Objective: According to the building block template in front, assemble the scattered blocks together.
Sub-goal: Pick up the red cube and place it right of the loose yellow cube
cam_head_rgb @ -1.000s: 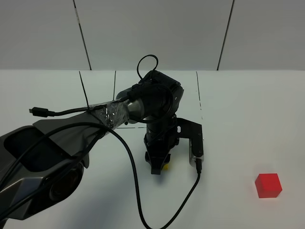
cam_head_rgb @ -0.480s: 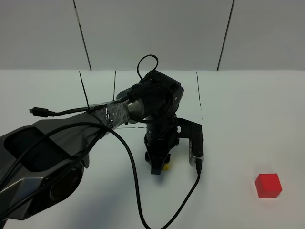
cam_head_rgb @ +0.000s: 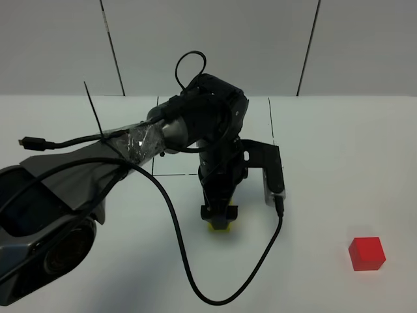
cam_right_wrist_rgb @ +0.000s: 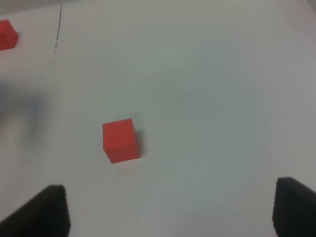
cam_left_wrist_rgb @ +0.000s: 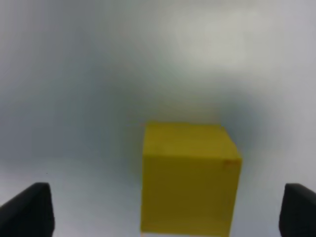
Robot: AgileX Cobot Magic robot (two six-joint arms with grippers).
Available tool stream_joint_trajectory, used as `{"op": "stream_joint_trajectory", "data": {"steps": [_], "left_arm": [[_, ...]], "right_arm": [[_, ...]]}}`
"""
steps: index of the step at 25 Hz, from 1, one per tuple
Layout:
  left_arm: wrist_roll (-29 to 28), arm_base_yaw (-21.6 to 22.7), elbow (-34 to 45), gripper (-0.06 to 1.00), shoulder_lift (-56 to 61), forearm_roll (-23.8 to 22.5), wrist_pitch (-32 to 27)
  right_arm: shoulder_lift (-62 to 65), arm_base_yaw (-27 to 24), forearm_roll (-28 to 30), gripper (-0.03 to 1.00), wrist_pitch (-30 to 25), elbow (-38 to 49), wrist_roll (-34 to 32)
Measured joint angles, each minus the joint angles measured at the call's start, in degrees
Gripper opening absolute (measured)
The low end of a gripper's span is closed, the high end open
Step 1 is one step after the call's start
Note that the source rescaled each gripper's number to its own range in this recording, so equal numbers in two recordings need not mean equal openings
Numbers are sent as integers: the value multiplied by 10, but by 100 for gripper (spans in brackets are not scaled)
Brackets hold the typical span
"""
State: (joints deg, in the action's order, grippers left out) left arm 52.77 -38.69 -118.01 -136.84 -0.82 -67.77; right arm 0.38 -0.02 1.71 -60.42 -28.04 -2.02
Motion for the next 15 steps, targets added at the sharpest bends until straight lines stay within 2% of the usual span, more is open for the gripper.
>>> {"op": "stream_joint_trajectory", "data": {"steps": [6,11,15], "left_arm": [[-44,0,0,100,54,1,-1],[-135,1,0,100,90,-6,-1],[-222,21,0,99,108,-35,-1]], "right_arm": [[0,0,0,66,0,0,0],[0,0,0,66,0,0,0],[0,0,0,66,0,0,0]]}}
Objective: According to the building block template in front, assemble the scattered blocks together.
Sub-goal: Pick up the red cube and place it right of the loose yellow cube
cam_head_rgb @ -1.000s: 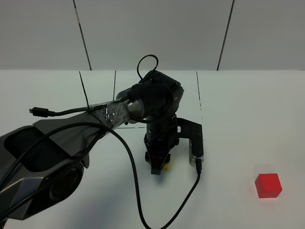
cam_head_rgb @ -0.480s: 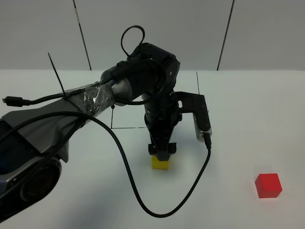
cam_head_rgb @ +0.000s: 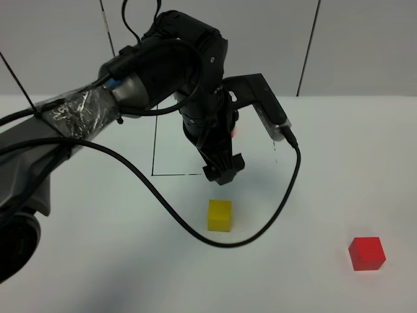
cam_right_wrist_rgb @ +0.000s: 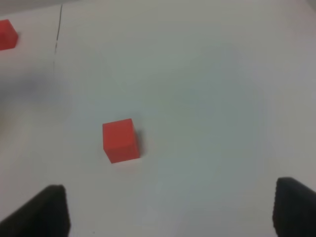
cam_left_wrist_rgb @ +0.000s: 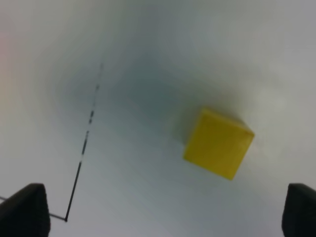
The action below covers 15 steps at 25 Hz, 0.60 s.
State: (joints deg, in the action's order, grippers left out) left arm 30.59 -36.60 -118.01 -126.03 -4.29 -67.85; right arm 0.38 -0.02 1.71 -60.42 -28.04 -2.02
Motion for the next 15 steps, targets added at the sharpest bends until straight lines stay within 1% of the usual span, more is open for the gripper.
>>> {"op": "stream_joint_trajectory", "data": {"steps": [3,7,9,11,15], "left_arm": [[-72,41,0,98,5,-6,0],[-169,114,3,93,11,-6,0],[-206,155,21,91,28,-7,0],[-221,191,57,89,53,-8,0],[-225,265,151,87,123,-5,0]], "right_arm": [[0,0,0,66,0,0,0],[0,0,0,66,0,0,0],[0,0,0,66,0,0,0],[0,0,0,66,0,0,0],[0,0,0,66,0,0,0]]}}
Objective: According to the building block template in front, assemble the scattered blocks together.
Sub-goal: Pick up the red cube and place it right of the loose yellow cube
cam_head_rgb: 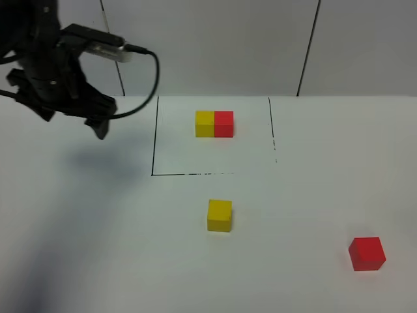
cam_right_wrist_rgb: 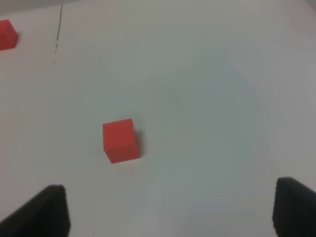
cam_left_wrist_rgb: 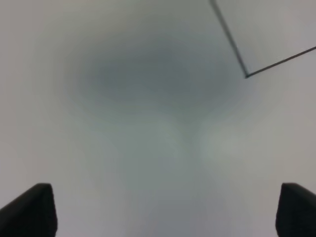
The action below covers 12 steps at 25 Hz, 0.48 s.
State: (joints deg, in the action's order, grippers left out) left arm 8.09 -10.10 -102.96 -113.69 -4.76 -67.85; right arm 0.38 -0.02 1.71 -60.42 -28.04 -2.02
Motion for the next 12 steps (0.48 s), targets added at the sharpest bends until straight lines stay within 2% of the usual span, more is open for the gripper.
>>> {"op": "stream_joint_trajectory", "data": {"steps": [4,6,12], "left_arm": [[-3,68,104,86,93,36,0],[-4,88,156,84,151,53,2],[-4,98,318,80,371,74,79]], "right_arm": [[0,0,0,66,0,0,0],[0,0,0,66,0,0,0],[0,0,0,66,0,0,0]]}}
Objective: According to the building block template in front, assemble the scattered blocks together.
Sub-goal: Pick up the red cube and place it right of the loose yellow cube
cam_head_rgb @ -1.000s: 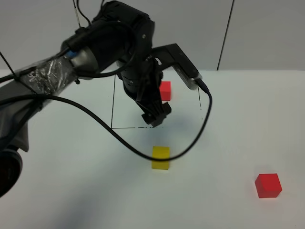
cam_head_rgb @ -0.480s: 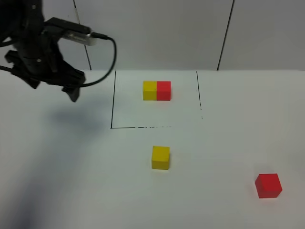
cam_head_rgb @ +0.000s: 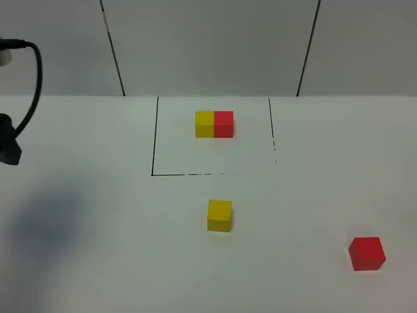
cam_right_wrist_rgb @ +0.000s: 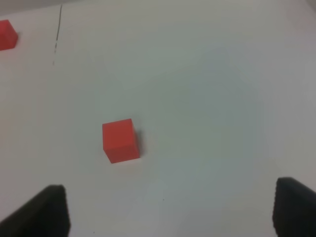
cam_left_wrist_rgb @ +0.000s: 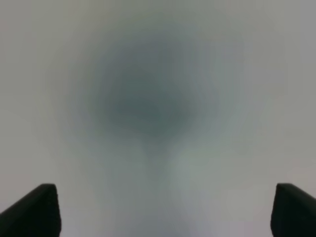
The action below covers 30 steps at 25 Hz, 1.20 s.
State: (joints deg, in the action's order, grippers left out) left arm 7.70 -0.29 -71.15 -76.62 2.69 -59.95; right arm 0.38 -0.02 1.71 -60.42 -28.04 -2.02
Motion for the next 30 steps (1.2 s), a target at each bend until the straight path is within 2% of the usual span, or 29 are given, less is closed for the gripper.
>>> {"op": "stream_joint_trajectory", "data": {"steps": [4,12,18,23,30], "left_arm": [[-1,0,92,79,138,29,24],[-37,0,249,76,409,44,31],[-40,0,361,75,584,47,29],[-40,0,402,74,688,55,22],[-22,0,406,68,744,70,14]], "right_arm": [[0,0,0,66,0,0,0],[0,0,0,66,0,0,0],[0,0,0,66,0,0,0],[0,0,0,66,0,0,0],[0,0,0,66,0,0,0]]}}
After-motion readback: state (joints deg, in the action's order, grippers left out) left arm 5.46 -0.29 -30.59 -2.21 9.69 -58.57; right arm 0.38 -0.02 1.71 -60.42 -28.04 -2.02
